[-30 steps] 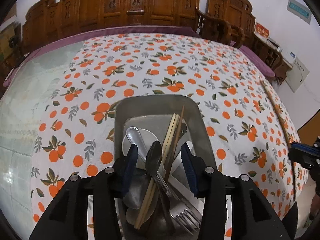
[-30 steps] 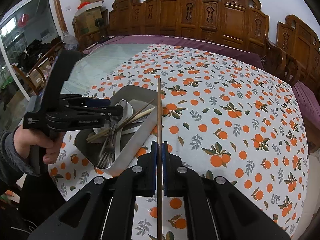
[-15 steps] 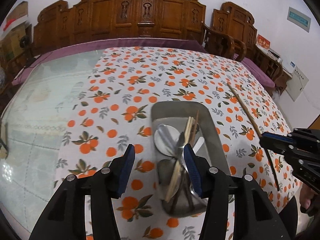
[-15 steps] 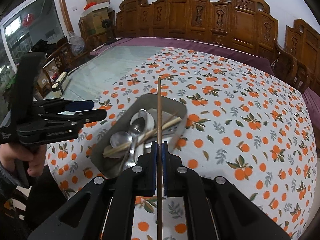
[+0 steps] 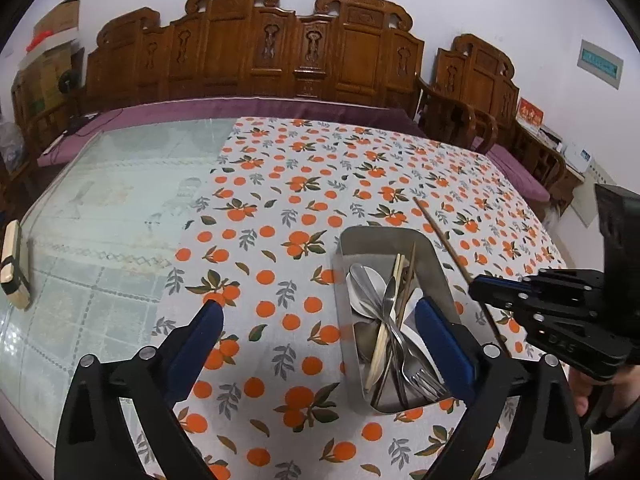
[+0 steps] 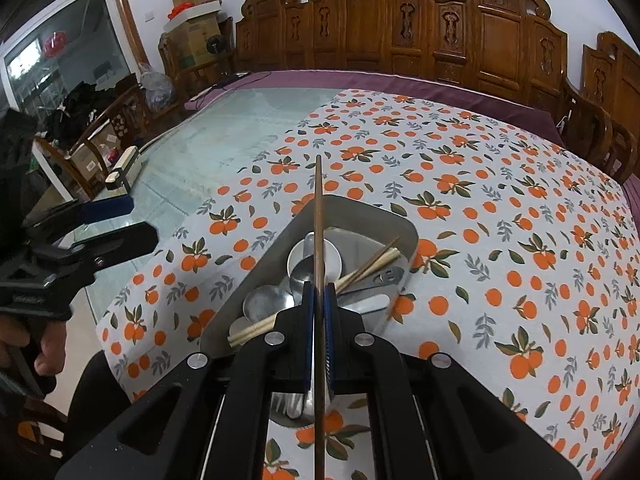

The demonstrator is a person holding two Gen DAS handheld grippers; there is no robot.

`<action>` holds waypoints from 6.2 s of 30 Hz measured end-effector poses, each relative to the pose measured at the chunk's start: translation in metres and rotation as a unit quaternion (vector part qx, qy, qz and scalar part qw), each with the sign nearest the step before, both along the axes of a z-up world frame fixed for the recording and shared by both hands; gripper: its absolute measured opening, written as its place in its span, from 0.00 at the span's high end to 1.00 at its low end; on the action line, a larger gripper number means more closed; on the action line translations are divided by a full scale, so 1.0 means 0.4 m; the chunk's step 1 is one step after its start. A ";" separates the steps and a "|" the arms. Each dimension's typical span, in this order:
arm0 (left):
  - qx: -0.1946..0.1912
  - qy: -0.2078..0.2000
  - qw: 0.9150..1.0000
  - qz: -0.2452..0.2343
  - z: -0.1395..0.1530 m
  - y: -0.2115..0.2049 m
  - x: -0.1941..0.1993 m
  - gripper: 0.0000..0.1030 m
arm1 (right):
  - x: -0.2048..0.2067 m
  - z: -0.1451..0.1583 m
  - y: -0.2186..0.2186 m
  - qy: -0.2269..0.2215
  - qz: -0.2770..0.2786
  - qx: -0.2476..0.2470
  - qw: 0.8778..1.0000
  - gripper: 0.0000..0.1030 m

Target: Organize utensils

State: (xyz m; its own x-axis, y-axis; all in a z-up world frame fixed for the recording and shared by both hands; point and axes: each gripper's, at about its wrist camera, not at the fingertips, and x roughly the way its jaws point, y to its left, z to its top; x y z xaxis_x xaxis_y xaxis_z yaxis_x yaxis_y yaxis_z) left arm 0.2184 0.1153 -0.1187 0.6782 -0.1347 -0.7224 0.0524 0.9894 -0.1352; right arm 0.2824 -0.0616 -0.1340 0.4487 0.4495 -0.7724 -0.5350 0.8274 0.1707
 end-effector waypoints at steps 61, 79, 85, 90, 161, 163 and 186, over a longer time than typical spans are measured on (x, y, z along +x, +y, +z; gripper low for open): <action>0.004 -0.005 1.000 0.003 0.013 -0.016 -0.034 0.09 | 0.012 -0.033 -0.013 0.004 -0.050 0.014 0.999 0.77; 0.045 -0.035 0.998 0.003 0.106 -0.180 -0.180 0.08 | -0.280 0.154 -0.239 -0.121 -0.126 0.034 0.984 0.05; 0.045 -0.048 0.998 -0.002 0.125 -0.228 -0.254 0.08 | -0.371 0.185 -0.309 -0.151 -0.161 0.024 0.975 0.03; 0.039 -0.068 0.997 -0.009 0.147 -0.263 -0.313 0.08 | -0.440 0.205 -0.354 -0.162 -0.180 0.024 0.970 0.03; 0.041 -0.172 0.984 0.007 0.424 -0.290 -0.487 0.08 | -0.647 0.477 -0.368 -0.269 -0.206 0.059 0.939 0.03; 0.041 -0.174 0.984 0.005 0.429 -0.290 -0.490 0.08 | -0.645 0.477 -0.365 -0.271 -0.207 0.057 0.938 0.03; 0.040 -0.178 0.983 -0.001 0.437 -0.290 -0.510 0.08 | -0.649 0.476 -0.360 -0.270 -0.207 0.060 0.939 0.03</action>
State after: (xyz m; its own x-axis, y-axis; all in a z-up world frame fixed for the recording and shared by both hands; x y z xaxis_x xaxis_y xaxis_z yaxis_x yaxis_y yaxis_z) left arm 0.0142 -0.0008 0.0560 0.8903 -0.0882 -0.4468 0.0839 0.9960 -0.0295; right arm 0.0227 -0.2054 0.0565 0.9151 0.2198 -0.3379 -0.2078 0.9755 0.0718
